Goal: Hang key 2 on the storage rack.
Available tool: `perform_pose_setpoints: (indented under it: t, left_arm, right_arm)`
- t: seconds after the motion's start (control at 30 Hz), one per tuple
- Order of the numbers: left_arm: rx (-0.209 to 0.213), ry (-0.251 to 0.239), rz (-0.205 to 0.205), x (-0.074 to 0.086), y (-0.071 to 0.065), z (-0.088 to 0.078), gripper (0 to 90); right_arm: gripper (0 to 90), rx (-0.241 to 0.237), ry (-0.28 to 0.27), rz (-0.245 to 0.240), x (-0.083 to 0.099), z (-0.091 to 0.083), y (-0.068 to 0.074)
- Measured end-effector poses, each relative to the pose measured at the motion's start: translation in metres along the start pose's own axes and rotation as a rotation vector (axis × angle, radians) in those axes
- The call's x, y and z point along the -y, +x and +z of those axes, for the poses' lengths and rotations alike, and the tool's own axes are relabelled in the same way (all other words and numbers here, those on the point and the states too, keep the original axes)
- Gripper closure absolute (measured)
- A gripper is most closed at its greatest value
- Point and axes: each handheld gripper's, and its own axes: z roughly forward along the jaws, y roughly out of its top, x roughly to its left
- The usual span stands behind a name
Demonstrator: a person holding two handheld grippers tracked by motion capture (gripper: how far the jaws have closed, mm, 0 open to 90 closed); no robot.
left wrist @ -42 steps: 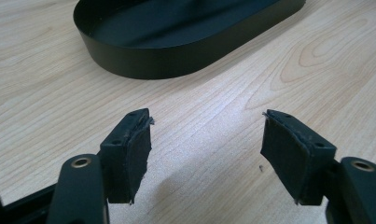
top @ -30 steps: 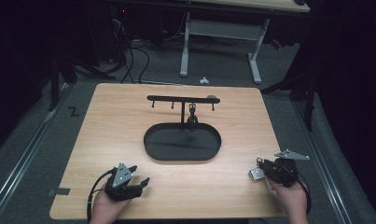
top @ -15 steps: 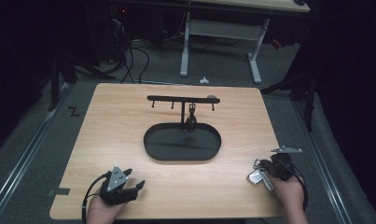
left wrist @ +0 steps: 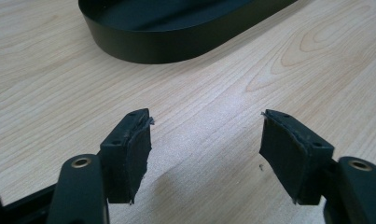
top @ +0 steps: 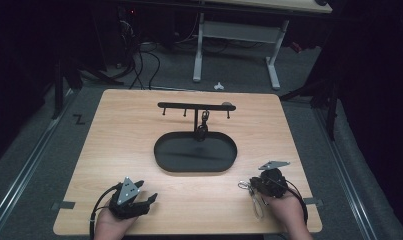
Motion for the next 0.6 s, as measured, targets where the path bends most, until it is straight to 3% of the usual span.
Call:
perform_pose_setpoints:
  t: [0.17,0.27,0.43,0.53,0.6]
  left_arm:
    - [-0.003,-0.004,0.001,-0.001,0.001,-0.001,33.8]
    - [-0.002,-0.006,-0.002,-0.001,0.003,-0.001,33.8]
    - [-0.001,-0.007,-0.003,-0.001,0.003,-0.002,33.8]
    - [-0.002,-0.008,-0.001,-0.001,0.002,-0.002,33.9]
    - [-0.001,-0.007,0.0,-0.001,0.002,-0.001,33.9]
  right_arm:
    - [74.5,-0.011,-0.031,0.008,0.0,-0.009,0.001]
    - [66.0,-0.047,-0.05,-0.018,-0.002,-0.011,0.004]
    - [55.2,-0.073,-0.018,-0.026,-0.001,-0.002,0.009]
    - [54.1,-0.066,-0.006,-0.044,0.0,0.003,0.01]
    - [58.7,-0.06,0.004,-0.06,0.0,0.002,0.01]
